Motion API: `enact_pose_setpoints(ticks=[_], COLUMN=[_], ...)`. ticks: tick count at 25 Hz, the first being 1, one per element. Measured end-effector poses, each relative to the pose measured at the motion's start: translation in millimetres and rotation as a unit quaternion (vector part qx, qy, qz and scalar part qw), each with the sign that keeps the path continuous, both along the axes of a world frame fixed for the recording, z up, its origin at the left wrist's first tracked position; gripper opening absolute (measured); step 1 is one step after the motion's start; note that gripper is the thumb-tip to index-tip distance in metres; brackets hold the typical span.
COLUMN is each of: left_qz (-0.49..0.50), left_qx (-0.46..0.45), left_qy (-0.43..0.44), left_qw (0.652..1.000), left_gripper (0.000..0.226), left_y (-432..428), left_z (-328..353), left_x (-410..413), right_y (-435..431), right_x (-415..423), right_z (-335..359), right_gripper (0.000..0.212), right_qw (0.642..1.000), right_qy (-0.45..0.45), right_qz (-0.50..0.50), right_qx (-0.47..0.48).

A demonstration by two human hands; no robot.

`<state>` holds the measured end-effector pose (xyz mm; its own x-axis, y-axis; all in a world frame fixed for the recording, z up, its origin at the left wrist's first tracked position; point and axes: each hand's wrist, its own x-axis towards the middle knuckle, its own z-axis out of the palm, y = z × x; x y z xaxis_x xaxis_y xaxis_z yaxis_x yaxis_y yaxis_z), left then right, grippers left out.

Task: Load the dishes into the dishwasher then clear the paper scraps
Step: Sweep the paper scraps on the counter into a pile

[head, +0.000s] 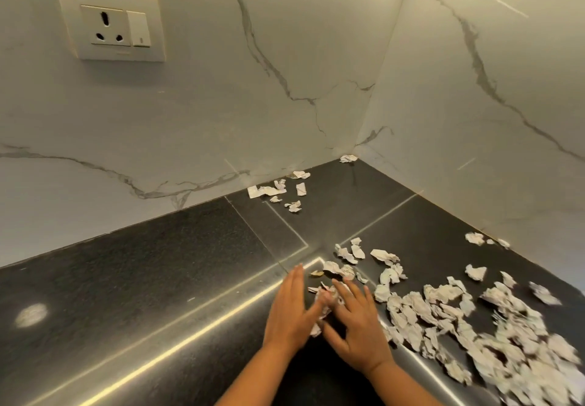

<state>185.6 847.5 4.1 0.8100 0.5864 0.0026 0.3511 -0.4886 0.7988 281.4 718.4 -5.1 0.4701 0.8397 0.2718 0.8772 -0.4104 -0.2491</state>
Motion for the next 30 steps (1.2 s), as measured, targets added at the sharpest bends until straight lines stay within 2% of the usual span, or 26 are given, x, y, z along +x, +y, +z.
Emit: enact_pose_setpoints(ticks=[2, 4, 7, 8, 10, 13, 16, 18, 19, 21, 22, 23, 27, 28, 30], left_qz=[0.029, 0.033, -0.027, -0.05, -0.081, -0.088, -0.068, -0.051, -0.049, -0.063, -0.076, -0.093, -0.177, -0.188, -0.179], left_qx=[-0.039, -0.025, 0.102, 0.156, 0.232, 0.26, 0.272, 0.257, 0.244, 0.222, 0.223, 0.231, 0.261, 0.263, 0.244], left_qy=[-0.056, -0.072, 0.019, 0.057, 0.118, 0.163, 0.194, 0.209, 0.212, 0.217, 0.215, 0.213, 0.206, 0.202, 0.178], left_qw=[0.997, 0.997, 0.994, 0.985, 0.962, 0.948, 0.94, 0.942, 0.945, 0.949, 0.948, 0.945, 0.927, 0.924, 0.936], left_gripper=[0.1, 0.092, 0.108, 0.115, 0.115, 0.117, 0.128, 0.138, 0.141, 0.145, 0.147, 0.147, 0.142, 0.142, 0.142], left_y=[5, 5, 1, -1, -6, -10, -8, -11, -15, -32, -45, -59, -112, -117, -113], left_z=[-3, -6, -4, -3, -3, -4, -8, -5, -2, 1, 2, 2, 4, 4, 3], left_x=[-1, -1, 1, 2, 4, 8, 18, 35, 46, 71, 86, 100, 140, 147, 161], right_y=[0, 2, 0, -2, -12, -46, -115, -169, -194, -228, -235, -235, -204, -201, -211], right_x=[-3, -7, -10, -8, 0, 25, 55, 72, 79, 86, 86, 83, 66, 71, 93], right_z=[5, 5, 3, 3, 3, 13, 21, 25, 25, 24, 24, 21, 7, 8, 15], right_gripper=[0.063, 0.055, 0.043, 0.044, 0.044, 0.044, 0.058, 0.061, 0.06, 0.065, 0.071, 0.075, 0.088, 0.092, 0.095], right_qw=[0.999, 0.996, 0.991, 0.988, 0.978, 0.968, 0.962, 0.929, 0.9, 0.836, 0.817, 0.816, 0.909, 0.916, 0.912], right_qy=[-0.005, -0.028, -0.031, -0.022, -0.011, -0.024, -0.015, -0.001, 0.018, 0.104, 0.144, 0.164, 0.161, 0.169, 0.153], right_qz=[0.033, 0.048, -0.031, -0.076, -0.156, -0.205, -0.262, -0.369, -0.432, -0.532, -0.551, -0.544, -0.374, -0.356, -0.381], right_qx=[-0.032, -0.074, -0.13, -0.135, -0.138, -0.144, -0.072, -0.04, -0.053, -0.089, -0.095, -0.104, -0.092, -0.07, -0.014])
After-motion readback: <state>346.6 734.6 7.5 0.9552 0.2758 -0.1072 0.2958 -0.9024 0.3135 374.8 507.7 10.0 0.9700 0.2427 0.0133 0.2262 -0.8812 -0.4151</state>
